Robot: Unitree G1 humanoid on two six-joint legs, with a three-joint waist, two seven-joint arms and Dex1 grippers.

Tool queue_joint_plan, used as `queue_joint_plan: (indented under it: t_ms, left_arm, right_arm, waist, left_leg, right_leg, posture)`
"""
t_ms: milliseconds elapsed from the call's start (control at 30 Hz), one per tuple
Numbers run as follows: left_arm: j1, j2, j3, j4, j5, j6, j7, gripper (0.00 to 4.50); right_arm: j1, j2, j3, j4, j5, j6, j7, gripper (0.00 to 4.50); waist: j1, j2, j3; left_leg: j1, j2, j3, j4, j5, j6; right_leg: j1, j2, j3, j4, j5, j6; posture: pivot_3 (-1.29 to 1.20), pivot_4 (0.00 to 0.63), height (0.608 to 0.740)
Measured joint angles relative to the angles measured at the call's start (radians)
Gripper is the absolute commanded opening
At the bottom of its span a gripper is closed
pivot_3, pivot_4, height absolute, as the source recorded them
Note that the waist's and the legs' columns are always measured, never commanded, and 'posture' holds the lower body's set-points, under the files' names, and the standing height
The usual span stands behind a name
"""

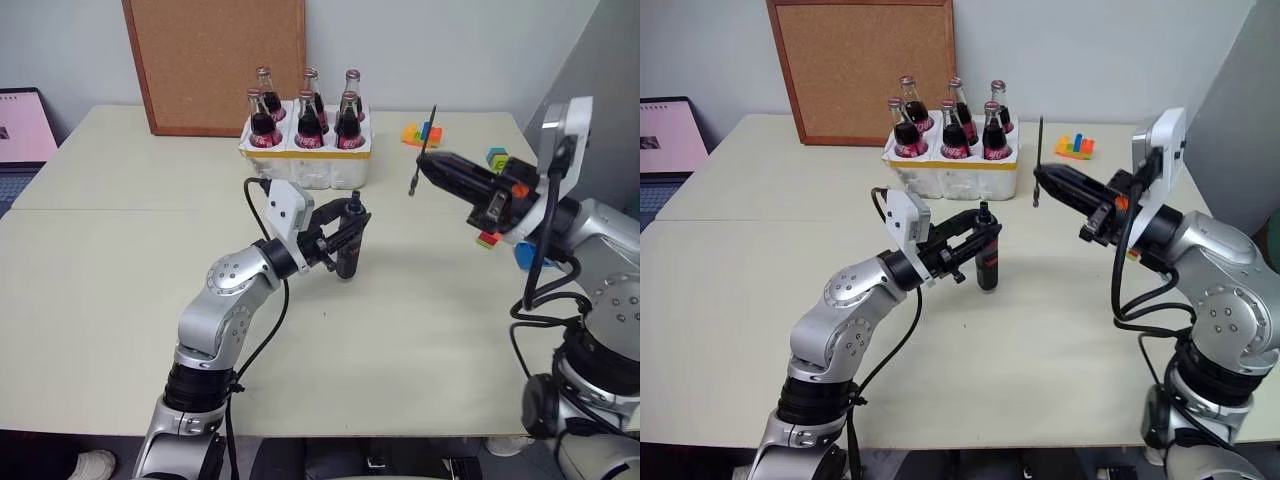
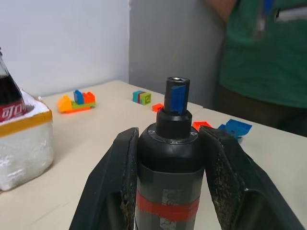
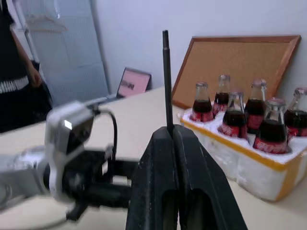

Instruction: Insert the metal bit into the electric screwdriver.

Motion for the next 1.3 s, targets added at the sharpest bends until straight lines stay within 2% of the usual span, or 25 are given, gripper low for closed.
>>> queue_joint_plan:
  t_ms: [167,400,667,1300]
  left_arm:
    - [0.036,0.004,-0.025,-0.023,0.022,-0.02,0.001,1.62]
    - [0.048,-0.012,-0.033,-0.032,0.046,-0.038,0.03,1.62]
    - [0.049,0.004,-0.021,-0.033,0.025,-0.042,-0.003,1.62]
    - [0.053,0.014,-0.01,-0.031,0.023,-0.047,-0.019,1.62]
  right_arm:
    - [-0.003,0.035,0.05,-0.008,0.044,0.006,-0.124,0.0]
    - [-0.003,0.052,0.138,-0.011,0.06,-0.04,-0.209,0.0]
    - [0.039,0.021,0.208,-0.004,0.097,-0.118,-0.186,0.0]
    - [0.082,-0.026,0.345,0.103,0.034,-0.312,-0.145,0.0]
  waist:
    - [0.0,0.0,0.0]
    - [0.0,0.0,0.0]
    - [0.001,0.0,0.0]
    - [0.0,0.0,0.0]
  left_leg:
    - [-0.002,0.0,0.0,0.0,0.0,0.0]
    - [-0.008,0.0,0.0,0.001,0.0,0.0]
    - [-0.013,0.0,-0.001,0.001,0.0,0.001]
    - [-0.013,0.0,-0.001,0.001,0.0,0.001]
  right_leg:
    - [-0.001,0.0,0.0,-0.001,0.0,0.0]
    - [-0.007,0.0,-0.001,0.001,0.0,0.0]
    - [-0.011,0.0,-0.001,0.001,0.0,0.0]
    - [-0.011,0.001,-0.001,0.001,0.0,0.0]
  posture:
    - [0.0,0.15,0.74]
    - [0.0,0.15,0.74]
    - [0.0,0.15,0.74]
    - [0.0,0.15,0.74]
